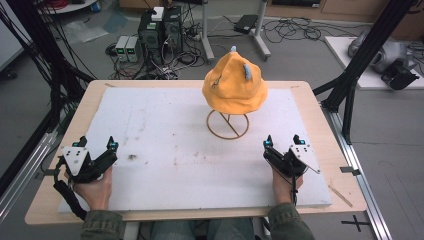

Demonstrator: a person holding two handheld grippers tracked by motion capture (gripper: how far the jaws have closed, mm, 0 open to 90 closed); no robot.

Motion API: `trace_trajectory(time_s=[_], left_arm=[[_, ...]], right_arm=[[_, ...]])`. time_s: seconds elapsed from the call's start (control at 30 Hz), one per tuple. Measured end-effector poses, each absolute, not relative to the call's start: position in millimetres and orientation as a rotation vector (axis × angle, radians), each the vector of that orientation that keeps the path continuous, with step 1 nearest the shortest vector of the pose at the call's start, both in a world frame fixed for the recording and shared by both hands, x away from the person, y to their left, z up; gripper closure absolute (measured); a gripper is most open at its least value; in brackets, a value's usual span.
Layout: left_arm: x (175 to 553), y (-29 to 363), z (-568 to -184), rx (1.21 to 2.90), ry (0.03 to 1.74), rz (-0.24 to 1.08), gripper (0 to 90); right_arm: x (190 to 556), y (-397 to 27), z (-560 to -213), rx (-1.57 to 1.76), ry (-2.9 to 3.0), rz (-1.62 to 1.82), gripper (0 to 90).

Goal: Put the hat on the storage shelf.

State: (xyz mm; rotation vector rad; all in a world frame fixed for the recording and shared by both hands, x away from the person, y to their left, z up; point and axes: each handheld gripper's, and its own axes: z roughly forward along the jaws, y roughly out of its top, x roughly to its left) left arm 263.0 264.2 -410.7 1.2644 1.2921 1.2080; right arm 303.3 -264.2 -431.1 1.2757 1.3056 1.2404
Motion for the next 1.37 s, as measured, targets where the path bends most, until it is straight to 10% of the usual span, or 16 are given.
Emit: trace_trajectory(time_s=[1.37], left_arm=[[262.7, 262.5, -410.4, 1.27, 1.284, 1.197, 20.3]], right_arm=[[302.9, -264.6, -431.3, 1.291, 1.303, 1.245, 11.0]])
